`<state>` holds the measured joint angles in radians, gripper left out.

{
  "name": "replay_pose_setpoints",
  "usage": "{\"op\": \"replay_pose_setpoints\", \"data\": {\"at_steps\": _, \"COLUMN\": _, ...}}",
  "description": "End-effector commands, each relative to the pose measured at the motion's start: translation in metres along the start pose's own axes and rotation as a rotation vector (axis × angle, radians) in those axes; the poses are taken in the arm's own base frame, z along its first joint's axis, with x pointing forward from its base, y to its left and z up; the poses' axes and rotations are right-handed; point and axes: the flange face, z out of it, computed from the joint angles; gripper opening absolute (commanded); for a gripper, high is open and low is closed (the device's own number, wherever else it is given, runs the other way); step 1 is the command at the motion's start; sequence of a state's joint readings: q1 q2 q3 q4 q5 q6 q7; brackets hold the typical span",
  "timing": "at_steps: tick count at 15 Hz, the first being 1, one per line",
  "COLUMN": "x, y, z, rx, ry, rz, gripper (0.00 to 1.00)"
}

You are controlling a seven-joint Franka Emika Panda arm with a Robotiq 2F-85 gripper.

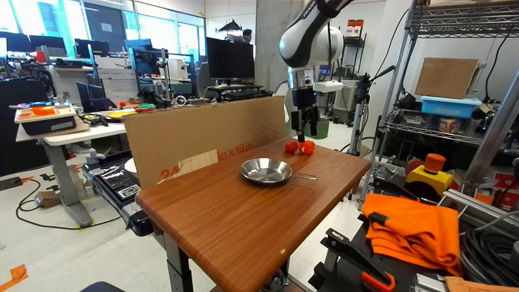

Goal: Put the pepper on the pan

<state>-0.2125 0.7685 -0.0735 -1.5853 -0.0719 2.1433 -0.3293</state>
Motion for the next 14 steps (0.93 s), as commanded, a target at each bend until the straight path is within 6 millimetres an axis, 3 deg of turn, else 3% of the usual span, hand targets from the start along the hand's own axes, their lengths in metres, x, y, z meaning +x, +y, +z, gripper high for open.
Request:
{"op": "replay_pose_setpoints", "data": {"at_steps": 1, "x": -0.004, "y": -0.001, "z": -0.003, "rx": 0.002, "ry": -0.002, "rz": -0.008, "gripper": 1.00}}
{"op": "replay_pose_setpoints", "data": {"at_steps": 12, "x": -0.011, "y": 0.022, "z": -0.010, "rx": 0.016, "ry": 0.015, "rz": 0.043, "gripper": 1.00}}
{"op": "replay_pose_setpoints", "data": {"at_steps": 13, "x": -0.011, "y": 0.022, "z": -0.010, "rx": 0.015, "ry": 0.015, "rz": 0.048, "gripper": 0.81}}
{"op": "replay_pose_setpoints", "data": {"at_steps": 14, "x": -0.011, "y": 0.023, "z": -0.009, "rx": 0.017, "ry": 0.013, "rz": 0.050, "gripper": 0.74}}
